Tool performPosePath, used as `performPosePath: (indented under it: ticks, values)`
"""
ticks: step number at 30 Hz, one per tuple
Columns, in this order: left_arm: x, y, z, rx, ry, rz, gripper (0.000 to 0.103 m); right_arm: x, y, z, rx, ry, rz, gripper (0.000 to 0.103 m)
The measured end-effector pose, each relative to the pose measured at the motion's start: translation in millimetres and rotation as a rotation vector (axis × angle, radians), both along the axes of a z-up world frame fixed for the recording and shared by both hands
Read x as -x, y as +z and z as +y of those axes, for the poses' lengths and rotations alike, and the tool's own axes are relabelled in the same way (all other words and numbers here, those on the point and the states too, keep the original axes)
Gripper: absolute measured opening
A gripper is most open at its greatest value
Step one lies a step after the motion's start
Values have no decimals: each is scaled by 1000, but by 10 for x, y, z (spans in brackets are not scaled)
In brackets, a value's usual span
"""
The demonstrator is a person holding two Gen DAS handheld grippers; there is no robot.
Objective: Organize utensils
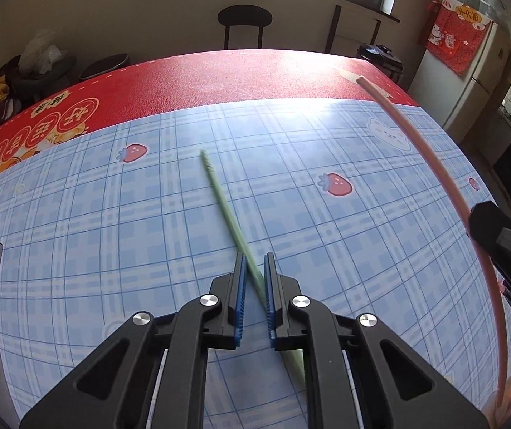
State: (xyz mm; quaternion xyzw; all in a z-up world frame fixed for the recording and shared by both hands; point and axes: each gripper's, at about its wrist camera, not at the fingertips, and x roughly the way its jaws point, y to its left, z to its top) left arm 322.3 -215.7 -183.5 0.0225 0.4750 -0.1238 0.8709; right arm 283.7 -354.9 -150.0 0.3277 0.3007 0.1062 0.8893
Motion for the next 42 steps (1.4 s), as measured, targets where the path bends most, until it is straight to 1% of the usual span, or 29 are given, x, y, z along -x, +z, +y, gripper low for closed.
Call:
performPosePath:
  ticks: [3, 6, 10, 13, 16, 18, 20, 25, 27, 29, 32, 36, 38, 42]
  values:
    - [40, -2, 61, -35, -24, 9, 6, -17, -23, 4, -7, 2, 11, 6]
    - [78, -19, 125, -31, -25, 18, 7, -35, -29, 17, -9, 11, 13, 6]
    - [195, -32, 77, -80, -36, -26, 7, -32, -29, 19, -8, 6, 9, 6]
    - [275, -37, 56, -98, -46, -61, 6, -41, -55, 18, -10, 5, 18, 6]
    - [308, -21, 122, -58, -34, -47, 5, -57, -72, 44, -10, 14, 25, 6]
    - [342, 1, 214, -21, -28, -27, 5, -60, -71, 65, -6, 20, 22, 6]
    - [422, 63, 322, 4, -31, -27, 5, -64, -69, 100, -1, 25, 22, 6]
    - [697, 369, 743, 50, -40, -68, 5, -69, -100, 188, -5, 49, 32, 6]
    - [796, 503, 963, 48, -31, -91, 5, -72, -107, 236, 5, 57, 35, 6]
    - [880, 621, 1216, 46, -9, -107, 5, -73, -115, 275, 14, 65, 41, 6]
    - [950, 746, 1664, 57, 50, -108, 5, -53, -124, 327, 10, 77, 39, 6]
    - [1003, 747, 2196, 51, 135, -91, 5, -46, -131, 370, 34, 76, 40, 6]
    - [1028, 687, 2356, 40, 170, -77, 5, -54, -150, 407, 42, 75, 48, 6]
    - [1017, 592, 2564, 57, 207, -64, 5, -63, -173, 477, 56, 72, 55, 6]
